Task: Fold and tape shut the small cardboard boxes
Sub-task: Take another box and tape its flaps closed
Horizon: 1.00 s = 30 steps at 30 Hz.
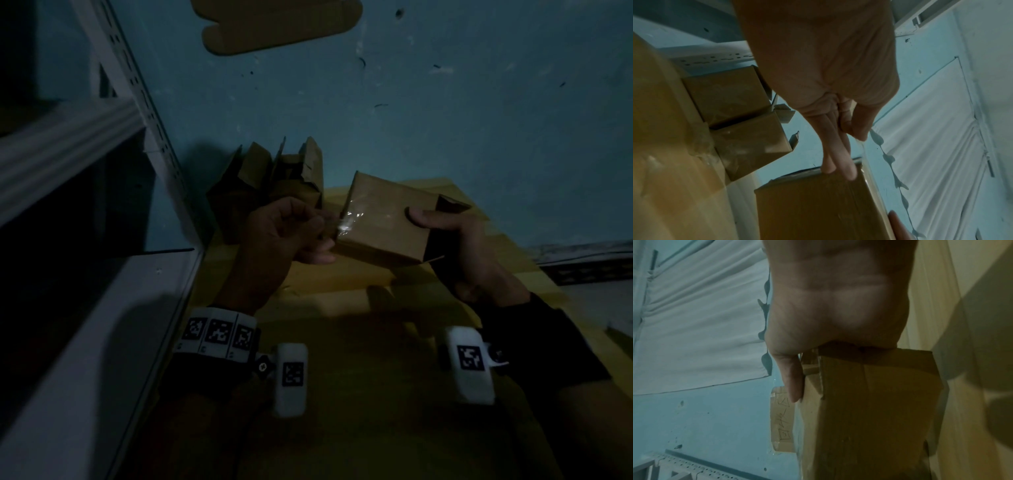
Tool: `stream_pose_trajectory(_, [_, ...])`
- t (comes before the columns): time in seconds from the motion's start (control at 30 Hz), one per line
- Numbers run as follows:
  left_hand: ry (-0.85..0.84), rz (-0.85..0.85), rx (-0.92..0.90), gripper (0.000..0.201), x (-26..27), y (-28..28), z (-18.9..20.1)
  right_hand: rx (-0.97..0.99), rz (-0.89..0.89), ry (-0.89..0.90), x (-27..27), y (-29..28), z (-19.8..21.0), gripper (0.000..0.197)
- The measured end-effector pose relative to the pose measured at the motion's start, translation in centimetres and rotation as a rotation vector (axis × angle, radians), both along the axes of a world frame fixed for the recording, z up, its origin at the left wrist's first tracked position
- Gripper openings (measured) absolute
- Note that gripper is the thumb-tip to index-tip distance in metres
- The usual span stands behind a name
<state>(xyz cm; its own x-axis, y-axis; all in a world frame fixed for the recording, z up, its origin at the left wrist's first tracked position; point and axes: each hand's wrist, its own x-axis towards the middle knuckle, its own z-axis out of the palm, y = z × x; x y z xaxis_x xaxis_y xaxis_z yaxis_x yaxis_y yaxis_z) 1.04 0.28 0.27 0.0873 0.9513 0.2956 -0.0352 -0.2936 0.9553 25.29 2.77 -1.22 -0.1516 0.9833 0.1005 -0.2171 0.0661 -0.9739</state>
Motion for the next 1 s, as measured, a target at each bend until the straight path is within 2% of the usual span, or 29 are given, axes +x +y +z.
stream_pose_trajectory(0.1, [-0.047, -0.046, -0.005, 0.011, -0.1, -0.3, 0.0, -0.010, -0.009, 0.016, 0.0, 0.0, -0.2, 0.031])
stream_pose_trajectory(0.23, [-0.089, -0.066, -0.017, 0.021, -0.1, -0.5, 0.1, -0.021, -0.033, 0.030, 0.2, 0.2, -0.3, 0.040])
stream_pose_trajectory(0.33, [-0.105, -0.080, -0.017, 0.021, -0.3, -0.3, -0.1, -0.021, -0.042, 0.033, 0.2, 0.2, -0.2, 0.044])
stream_pose_trajectory(0.53, [-0.132, -0.120, 0.002, 0.020, -0.7, -0.2, -0.5, -0.019, -0.022, 0.088, 0.1, 0.1, 0.0, 0.034])
stream_pose_trajectory(0.63, [-0.184, -0.123, 0.023, 0.026, -1.0, 0.0, -0.2, -0.007, -0.007, 0.230, 0.2, -0.1, 0.4, 0.028])
stream_pose_trajectory(0.87, [-0.009, -0.018, -0.030, 0.045, 0.0, 0.6, -0.1, 0.079, -0.036, 0.015, -0.7, -0.1, 0.2, 0.031])
stream_pose_trajectory(0.93, [0.144, 0.021, -0.003, 0.039, 0.4, 0.7, -0.4, 0.091, -0.016, -0.069, -0.9, 0.0, 0.2, 0.033])
stream_pose_trajectory(1.0, [0.386, 0.122, 0.079, 0.046, 0.8, 0.6, -0.8, 0.103, -0.002, -0.121, -1.0, 0.0, 0.1, 0.035])
